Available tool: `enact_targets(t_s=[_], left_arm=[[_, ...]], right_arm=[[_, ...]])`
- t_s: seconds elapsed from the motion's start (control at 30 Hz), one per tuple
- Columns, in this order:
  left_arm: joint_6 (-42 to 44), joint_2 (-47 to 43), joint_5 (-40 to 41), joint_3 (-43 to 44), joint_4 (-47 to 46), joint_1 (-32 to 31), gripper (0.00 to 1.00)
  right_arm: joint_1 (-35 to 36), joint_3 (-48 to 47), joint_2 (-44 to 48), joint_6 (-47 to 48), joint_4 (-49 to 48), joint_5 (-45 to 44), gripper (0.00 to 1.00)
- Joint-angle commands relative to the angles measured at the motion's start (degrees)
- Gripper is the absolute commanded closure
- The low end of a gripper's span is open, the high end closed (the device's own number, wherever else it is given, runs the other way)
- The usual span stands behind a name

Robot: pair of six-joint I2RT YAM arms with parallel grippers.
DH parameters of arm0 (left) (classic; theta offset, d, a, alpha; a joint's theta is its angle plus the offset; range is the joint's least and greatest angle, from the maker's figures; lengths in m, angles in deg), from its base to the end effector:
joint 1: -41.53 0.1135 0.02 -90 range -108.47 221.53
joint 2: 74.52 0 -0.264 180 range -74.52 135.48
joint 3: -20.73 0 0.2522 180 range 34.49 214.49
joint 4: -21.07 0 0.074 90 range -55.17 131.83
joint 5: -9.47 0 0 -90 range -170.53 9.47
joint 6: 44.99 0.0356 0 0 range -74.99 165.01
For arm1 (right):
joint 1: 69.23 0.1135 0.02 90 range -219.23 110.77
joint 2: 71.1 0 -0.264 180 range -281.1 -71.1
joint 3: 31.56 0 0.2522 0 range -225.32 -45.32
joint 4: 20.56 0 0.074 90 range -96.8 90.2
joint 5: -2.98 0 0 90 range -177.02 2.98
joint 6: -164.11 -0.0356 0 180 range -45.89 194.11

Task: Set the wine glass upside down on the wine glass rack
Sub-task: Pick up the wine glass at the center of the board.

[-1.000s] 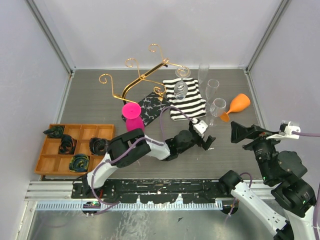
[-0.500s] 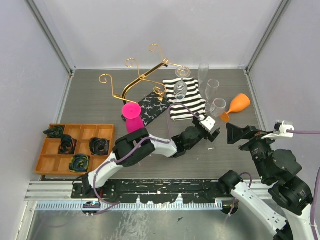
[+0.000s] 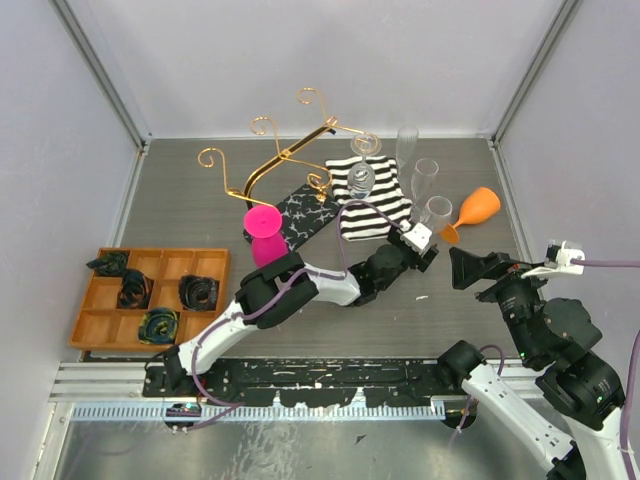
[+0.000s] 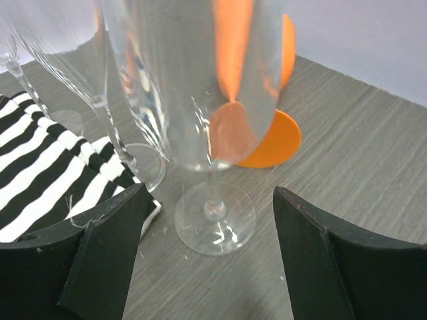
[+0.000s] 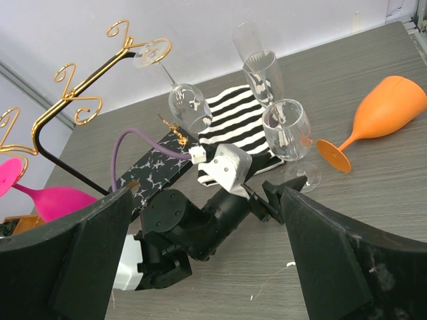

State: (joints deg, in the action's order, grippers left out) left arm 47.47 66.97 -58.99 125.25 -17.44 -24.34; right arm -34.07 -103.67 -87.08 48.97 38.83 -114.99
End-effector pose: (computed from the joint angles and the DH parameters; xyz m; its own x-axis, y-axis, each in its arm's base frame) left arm 0.2307 -0.4830 0.1291 0.0410 0.0062 -0.9991 0.6977 0.7156 0.0330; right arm 0.0194 -0.0067 0.3896 -0.0955 0.3917 -0.9151 -0.0941 0.9117 0.4000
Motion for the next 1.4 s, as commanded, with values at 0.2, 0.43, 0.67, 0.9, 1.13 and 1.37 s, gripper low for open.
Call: enact_targets(t_s=[0.2,0.43,0.67,0.9,1.13,1.37], left_arm=[[-7.29,2.98,-3.24,6.31,0.63,2.44,0.18],[-11.94,3.06,-4.8,6.18,2.56,2.75,0.1],[-15.27,5.29,-5.36,7.21,1.83,2.76,0.08],[-17.65,8.08,-6.91,10.54,1.16,2.96,0.11],[-19.28,9.4,-7.83,13.0,3.4,3.39,0.12],[-19.34,9.88,-8.76,15.27,6.13,3.52,0.22]], right_arm=[[0.17,-0.91,0.92,-1.01,-0.54,0.54,0.02],[0.16,-0.85,0.78,-1.0,-0.54,0.4,0.02],[0.17,-1.02,0.87,-1.39,-0.08,0.97,0.02],[0.18,-1.22,1.12,-1.48,0.6,0.53,0.02],[0.13,-0.87,1.16,-1.2,0.78,0.1,0.02],[0.13,-0.72,0.85,-1.23,0.69,0.18,0.02]])
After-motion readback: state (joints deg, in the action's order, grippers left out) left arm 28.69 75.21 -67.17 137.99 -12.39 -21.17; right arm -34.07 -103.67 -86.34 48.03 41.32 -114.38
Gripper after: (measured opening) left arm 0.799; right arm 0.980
